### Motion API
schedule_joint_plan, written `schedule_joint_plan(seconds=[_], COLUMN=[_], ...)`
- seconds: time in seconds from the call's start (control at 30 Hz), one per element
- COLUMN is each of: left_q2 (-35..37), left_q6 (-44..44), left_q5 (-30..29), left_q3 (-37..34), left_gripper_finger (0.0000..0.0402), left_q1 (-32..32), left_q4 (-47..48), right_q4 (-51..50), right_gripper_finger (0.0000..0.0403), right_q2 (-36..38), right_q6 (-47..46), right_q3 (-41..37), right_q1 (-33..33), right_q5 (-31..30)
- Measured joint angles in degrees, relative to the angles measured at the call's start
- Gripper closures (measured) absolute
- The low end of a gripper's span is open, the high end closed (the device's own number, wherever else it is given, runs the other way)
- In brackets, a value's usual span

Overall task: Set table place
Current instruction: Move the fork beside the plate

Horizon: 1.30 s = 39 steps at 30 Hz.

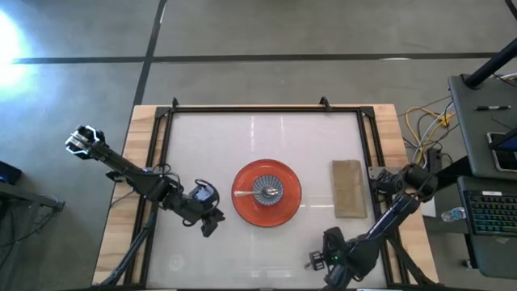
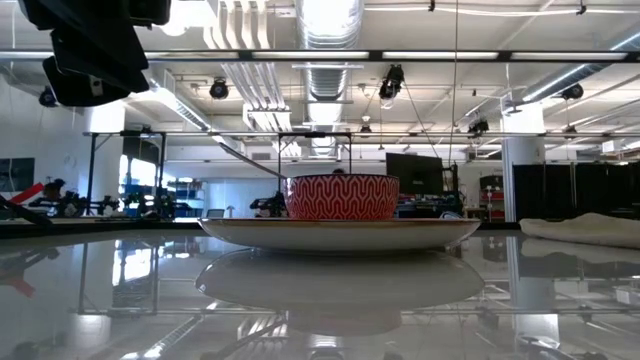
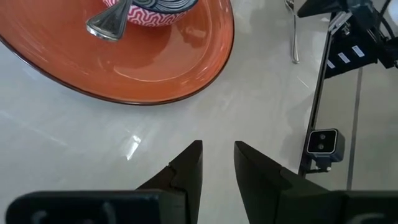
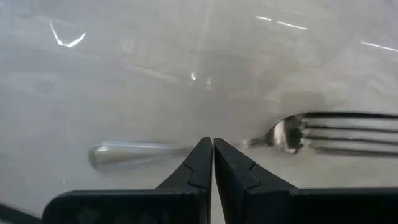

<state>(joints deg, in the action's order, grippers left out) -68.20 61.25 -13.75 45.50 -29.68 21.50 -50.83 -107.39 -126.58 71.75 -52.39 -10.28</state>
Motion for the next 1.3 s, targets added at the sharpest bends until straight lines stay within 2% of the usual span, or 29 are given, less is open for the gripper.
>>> schedule_joint_plan(seconds=[0.3, 0.5, 0.87, 1.3], left_q2=[0.0, 0.0, 0.0, 0.0], left_q6=[1.19, 1.44, 1.44, 1.47], left_q5=[0.0, -0.01, 0.0, 0.01], left_q3=[-0.04, -0.04, 0.2, 0.31], left_gripper_finger=[0.0324, 0.0324, 0.0324, 0.0324], left_q1=[0.88, 1.87, 1.98, 1.98], left_q4=[0.0, 0.0, -0.04, 0.01], right_q4=[-0.27, -2.19, -1.55, -1.73], right_gripper_finger=[0.0394, 0.0394, 0.0394, 0.0394], right_q2=[0.0, -0.25, -0.37, -0.33], right_q6=[-1.81, -1.98, -1.38, 7.16], right_q3=[0.21, -1.14, -5.58, -7.06], right_q1=[-4.39, -5.08, -4.5, 1.02], right_q5=[1.96, 4.64, 5.05, 5.54])
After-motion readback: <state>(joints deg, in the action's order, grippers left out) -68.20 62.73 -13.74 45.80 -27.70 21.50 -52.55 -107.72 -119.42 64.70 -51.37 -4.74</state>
